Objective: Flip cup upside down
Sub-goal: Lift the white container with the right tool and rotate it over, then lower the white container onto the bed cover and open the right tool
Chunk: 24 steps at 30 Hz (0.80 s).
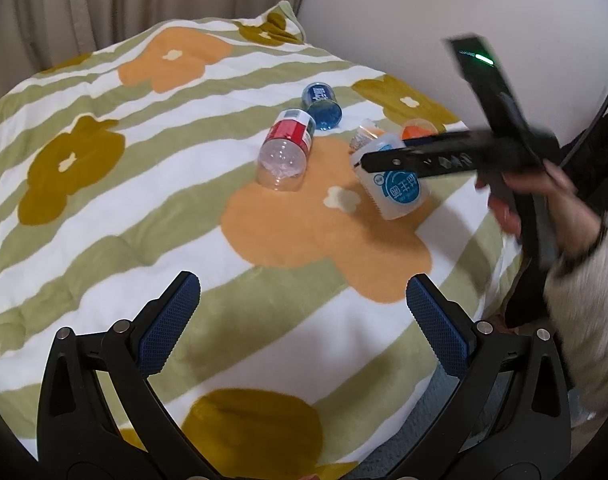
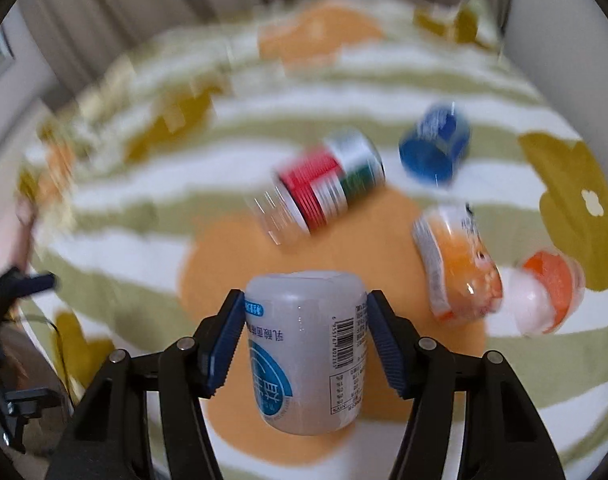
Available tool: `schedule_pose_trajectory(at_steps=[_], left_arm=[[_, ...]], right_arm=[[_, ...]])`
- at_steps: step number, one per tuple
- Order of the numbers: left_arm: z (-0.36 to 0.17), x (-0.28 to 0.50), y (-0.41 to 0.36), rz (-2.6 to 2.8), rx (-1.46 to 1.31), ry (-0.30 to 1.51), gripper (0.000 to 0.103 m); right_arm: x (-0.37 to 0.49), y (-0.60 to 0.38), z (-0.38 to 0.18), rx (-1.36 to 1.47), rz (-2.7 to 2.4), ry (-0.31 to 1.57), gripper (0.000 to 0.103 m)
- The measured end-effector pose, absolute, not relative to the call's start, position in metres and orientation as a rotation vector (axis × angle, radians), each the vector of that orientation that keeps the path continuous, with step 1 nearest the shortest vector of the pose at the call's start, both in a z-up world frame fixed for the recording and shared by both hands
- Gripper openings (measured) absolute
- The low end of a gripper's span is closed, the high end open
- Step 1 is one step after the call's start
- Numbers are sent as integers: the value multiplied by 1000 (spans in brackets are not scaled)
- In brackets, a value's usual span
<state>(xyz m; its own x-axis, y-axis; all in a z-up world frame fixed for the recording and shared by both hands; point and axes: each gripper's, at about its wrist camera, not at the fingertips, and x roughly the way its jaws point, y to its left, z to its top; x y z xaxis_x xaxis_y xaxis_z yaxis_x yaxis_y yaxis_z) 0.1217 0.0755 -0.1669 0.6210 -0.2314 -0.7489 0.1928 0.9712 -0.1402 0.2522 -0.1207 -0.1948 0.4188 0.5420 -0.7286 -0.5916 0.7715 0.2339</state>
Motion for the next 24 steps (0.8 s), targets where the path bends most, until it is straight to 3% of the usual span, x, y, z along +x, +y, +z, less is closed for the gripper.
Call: schedule_pose_trajectory(at_steps=[4,9,24], left_arm=[[-166,128,75,-219,-50,856,103],[-163,135,75,-187,-62,835,103],[-164,140,56,-193,-49,834,103]], right_arm=[[229,-125,-206,61,741,713,57],[220,-121,-215,-36,700,605,57],[195,-135,-242,-189,737,607,57]])
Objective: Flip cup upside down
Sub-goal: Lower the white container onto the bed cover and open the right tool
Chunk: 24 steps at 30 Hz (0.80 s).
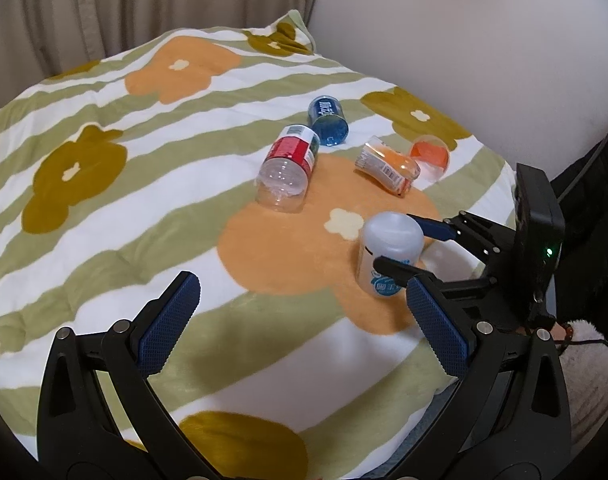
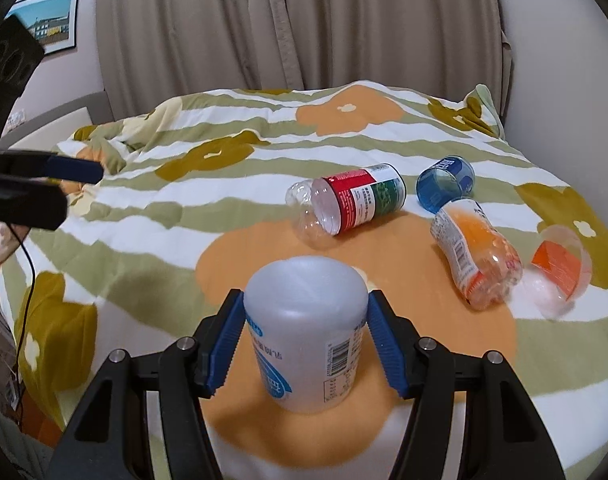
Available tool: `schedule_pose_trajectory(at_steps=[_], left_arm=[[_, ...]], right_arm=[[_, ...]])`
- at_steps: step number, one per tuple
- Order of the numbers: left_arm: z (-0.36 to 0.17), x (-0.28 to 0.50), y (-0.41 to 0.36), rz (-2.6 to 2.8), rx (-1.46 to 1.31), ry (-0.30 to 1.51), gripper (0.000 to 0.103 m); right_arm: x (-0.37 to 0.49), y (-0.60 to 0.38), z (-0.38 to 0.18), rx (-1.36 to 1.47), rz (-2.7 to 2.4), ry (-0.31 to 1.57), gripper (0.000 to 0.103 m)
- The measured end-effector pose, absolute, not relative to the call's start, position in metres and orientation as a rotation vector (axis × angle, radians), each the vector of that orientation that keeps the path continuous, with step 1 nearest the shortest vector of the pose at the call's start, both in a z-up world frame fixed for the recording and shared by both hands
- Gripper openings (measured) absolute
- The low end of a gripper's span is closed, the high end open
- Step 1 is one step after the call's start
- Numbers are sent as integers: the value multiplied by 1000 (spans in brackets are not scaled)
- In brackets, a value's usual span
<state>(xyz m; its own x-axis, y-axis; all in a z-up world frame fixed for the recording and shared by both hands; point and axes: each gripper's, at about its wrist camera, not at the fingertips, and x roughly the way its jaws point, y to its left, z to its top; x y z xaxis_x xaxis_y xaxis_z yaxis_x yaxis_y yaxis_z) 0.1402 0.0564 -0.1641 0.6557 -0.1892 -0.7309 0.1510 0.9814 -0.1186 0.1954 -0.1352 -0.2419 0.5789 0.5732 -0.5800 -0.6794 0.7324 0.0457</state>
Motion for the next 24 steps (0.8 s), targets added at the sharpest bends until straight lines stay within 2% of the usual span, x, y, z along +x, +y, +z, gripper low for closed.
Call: schedule_pose_trajectory(at_steps=[14,15,16,18,24], left_arm=[[-164,138,47,-188,-51,826,103],[-164,138,46,-186,-51,823,103],[-162,136,45,-186,-52,821,103],[-160,135,45,-184,-53,816,103],[-152,126,46,-176,-58,787,103]], right_arm=[[180,-142,-242,-192,711,595,59],[181,-144,-242,-176,708,601,70],[181,-146,-240,-161,703,601,88],[179,-151,-237,-139,693,575,103],[165,-164,-218,-112,666,526,103]])
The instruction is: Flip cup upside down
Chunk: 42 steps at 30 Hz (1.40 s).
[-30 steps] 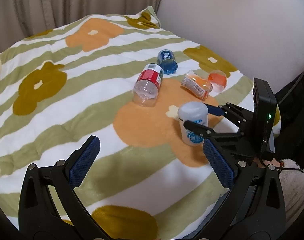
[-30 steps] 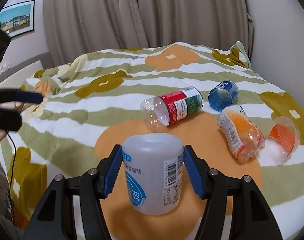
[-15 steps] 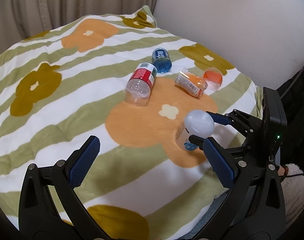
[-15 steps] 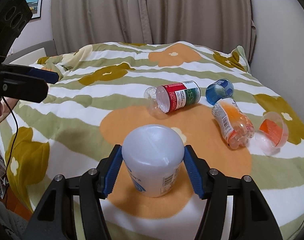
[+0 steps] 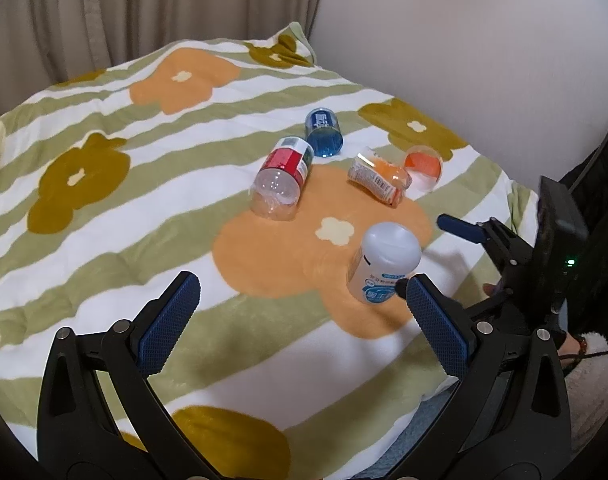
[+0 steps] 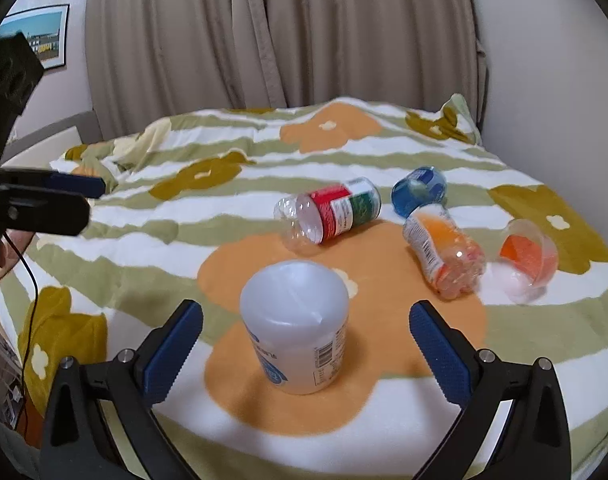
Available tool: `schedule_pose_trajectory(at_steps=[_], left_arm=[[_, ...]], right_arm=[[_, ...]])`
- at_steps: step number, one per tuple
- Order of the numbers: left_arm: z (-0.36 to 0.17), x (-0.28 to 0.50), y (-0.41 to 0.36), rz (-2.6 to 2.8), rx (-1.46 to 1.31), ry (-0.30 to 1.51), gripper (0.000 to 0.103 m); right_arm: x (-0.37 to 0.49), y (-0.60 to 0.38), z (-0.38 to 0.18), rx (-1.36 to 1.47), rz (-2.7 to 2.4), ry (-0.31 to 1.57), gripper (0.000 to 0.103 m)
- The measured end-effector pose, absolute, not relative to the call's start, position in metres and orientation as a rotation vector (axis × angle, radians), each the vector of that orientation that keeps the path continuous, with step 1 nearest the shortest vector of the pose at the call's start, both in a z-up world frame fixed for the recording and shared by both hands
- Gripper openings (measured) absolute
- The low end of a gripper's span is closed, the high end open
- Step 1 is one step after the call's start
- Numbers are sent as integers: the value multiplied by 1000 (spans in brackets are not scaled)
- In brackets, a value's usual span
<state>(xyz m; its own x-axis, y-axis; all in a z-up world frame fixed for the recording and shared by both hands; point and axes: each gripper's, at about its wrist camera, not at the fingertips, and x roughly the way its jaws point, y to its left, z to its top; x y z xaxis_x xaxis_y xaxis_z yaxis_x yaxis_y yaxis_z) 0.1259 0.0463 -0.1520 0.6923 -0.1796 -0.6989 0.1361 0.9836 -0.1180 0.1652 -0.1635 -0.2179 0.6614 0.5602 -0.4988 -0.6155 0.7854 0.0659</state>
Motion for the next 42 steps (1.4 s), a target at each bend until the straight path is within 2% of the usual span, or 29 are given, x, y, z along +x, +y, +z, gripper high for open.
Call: schedule_pose_trajectory(at_steps=[7,13,19,42], left_arm=[[-132,109,43,-155,-55,692,103],[-82,94,31,-89,7,481,103],[-24,68,6,-47,35,265,103],[-35,25,-36,-89,48,237,103]], right_arm=[[137,-181,-156,-122,546,494,103],[98,-208,-88,-91,305,320,103],[66,-231,-41,-45,176,235,103],[24,-276,-49,-19,34,232,103]])
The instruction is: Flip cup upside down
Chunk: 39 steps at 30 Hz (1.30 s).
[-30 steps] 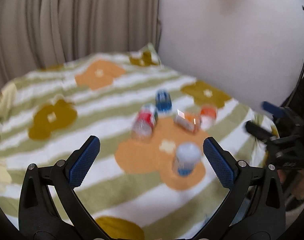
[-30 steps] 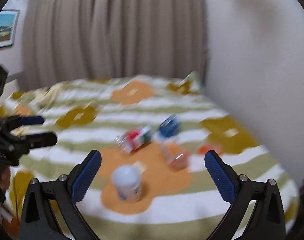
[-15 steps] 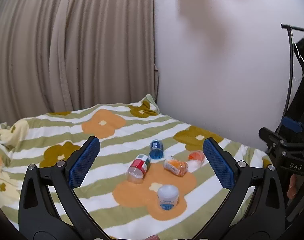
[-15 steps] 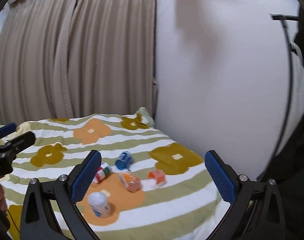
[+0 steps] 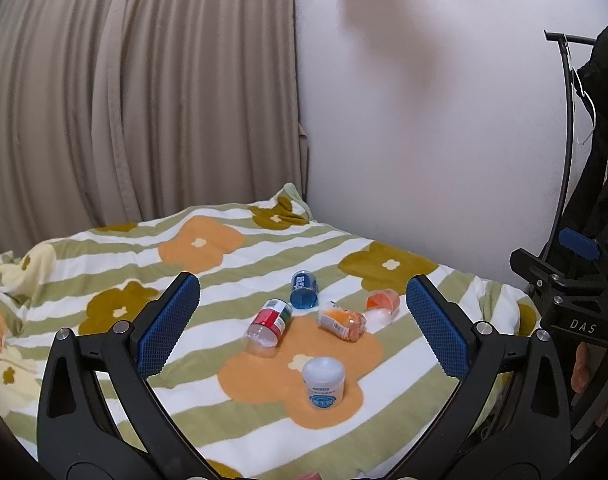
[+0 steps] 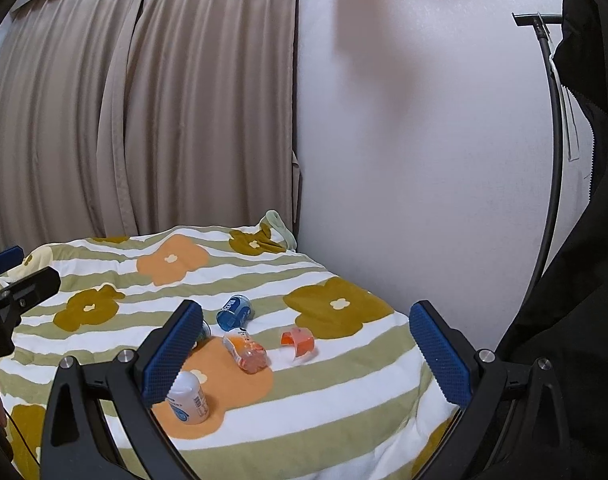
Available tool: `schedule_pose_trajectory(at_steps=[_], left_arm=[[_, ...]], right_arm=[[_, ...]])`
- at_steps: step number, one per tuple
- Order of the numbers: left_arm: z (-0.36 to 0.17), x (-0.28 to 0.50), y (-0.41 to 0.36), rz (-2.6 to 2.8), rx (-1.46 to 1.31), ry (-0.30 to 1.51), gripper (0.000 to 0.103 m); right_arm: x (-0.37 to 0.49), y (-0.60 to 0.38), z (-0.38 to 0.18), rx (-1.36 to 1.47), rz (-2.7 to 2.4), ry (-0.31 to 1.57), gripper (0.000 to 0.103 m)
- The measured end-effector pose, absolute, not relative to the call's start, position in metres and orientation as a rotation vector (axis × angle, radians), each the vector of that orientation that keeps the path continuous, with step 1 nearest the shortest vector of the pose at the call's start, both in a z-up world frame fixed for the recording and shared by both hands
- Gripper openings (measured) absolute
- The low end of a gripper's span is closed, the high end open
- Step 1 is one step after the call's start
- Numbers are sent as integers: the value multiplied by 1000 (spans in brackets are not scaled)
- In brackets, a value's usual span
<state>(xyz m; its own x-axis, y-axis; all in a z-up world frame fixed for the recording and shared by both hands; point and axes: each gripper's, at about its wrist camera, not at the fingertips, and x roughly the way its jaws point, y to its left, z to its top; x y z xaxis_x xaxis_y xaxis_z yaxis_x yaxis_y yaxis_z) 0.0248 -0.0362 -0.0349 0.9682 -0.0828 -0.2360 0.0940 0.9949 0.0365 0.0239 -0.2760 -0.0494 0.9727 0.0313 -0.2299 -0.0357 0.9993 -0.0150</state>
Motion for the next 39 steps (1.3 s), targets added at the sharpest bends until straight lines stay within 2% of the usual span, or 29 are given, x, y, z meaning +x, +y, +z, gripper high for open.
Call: schedule_pose_trajectory(at_steps=[39], left_arm=[[-31,21,-38,-101,45,239,103]], right_arm=[[23,-275,-43,-21,25,227,103]])
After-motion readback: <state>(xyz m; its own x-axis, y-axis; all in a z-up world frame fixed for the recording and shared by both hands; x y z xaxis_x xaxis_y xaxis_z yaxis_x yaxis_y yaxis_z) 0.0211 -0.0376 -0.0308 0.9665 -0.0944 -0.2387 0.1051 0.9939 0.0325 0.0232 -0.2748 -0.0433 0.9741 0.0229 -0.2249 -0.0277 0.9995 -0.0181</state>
